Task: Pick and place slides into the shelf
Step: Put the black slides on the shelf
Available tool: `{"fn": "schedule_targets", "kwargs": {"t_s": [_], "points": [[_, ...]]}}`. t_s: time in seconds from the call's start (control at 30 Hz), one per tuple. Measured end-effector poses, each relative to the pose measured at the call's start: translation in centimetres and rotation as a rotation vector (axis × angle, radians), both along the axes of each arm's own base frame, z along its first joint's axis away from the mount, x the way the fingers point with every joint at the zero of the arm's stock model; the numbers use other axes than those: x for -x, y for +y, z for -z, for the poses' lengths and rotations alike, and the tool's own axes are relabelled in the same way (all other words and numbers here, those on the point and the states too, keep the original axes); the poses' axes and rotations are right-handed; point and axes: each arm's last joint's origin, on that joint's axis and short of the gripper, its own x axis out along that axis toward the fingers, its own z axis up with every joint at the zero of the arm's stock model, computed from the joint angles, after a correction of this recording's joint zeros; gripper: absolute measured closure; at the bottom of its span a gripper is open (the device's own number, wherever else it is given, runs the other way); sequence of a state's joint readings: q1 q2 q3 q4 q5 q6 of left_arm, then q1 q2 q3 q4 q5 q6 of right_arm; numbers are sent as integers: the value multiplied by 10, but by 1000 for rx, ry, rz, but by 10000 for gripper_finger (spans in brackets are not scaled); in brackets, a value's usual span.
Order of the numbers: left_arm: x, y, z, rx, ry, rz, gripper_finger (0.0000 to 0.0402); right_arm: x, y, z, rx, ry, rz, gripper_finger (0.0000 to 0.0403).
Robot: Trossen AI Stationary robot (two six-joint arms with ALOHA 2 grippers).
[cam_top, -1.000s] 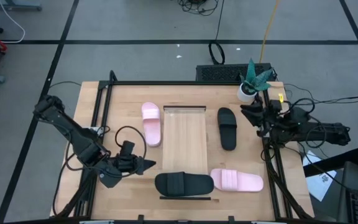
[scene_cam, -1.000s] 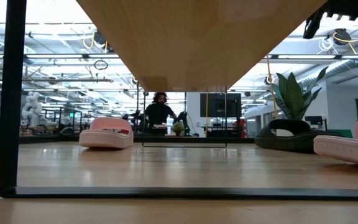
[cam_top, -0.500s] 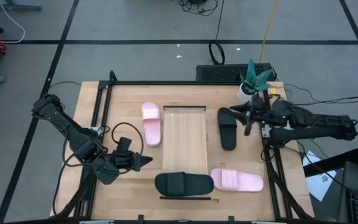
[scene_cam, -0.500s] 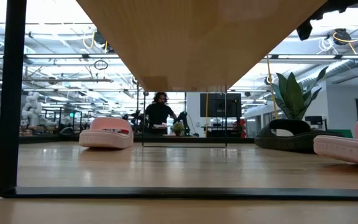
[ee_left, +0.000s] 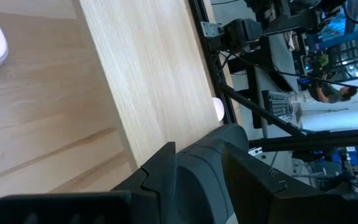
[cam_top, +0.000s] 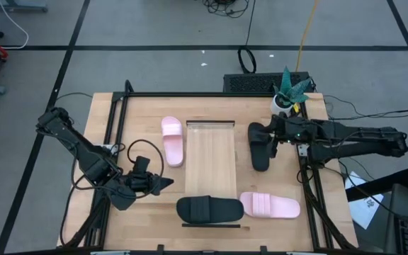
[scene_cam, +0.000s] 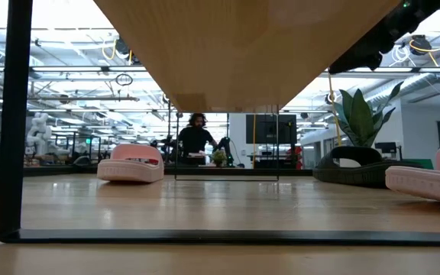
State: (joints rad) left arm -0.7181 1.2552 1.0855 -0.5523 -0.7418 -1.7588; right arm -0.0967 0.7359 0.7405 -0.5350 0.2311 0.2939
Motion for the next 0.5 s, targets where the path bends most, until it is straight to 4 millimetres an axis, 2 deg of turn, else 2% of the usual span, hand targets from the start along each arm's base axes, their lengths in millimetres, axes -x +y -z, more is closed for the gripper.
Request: {"fn": "schedule_targets", "kwargs": {"t_s": [0.1, 0.27, 0.4, 0.5], "points": [[0, 0, 0, 0, 1, 1, 277, 6, -7, -3, -60, 56, 47, 293], [-1, 1, 0, 1, 2, -5, 277, 11, -21, -24, -87, 110, 75, 293], [-3, 4, 0, -2, 5, -12, 277, 3, -32, -42, -124, 100, 26, 293], [-4, 5, 0, -11, 9, -6, 277, -9, -43, -43, -189, 158, -17, 293]]}}
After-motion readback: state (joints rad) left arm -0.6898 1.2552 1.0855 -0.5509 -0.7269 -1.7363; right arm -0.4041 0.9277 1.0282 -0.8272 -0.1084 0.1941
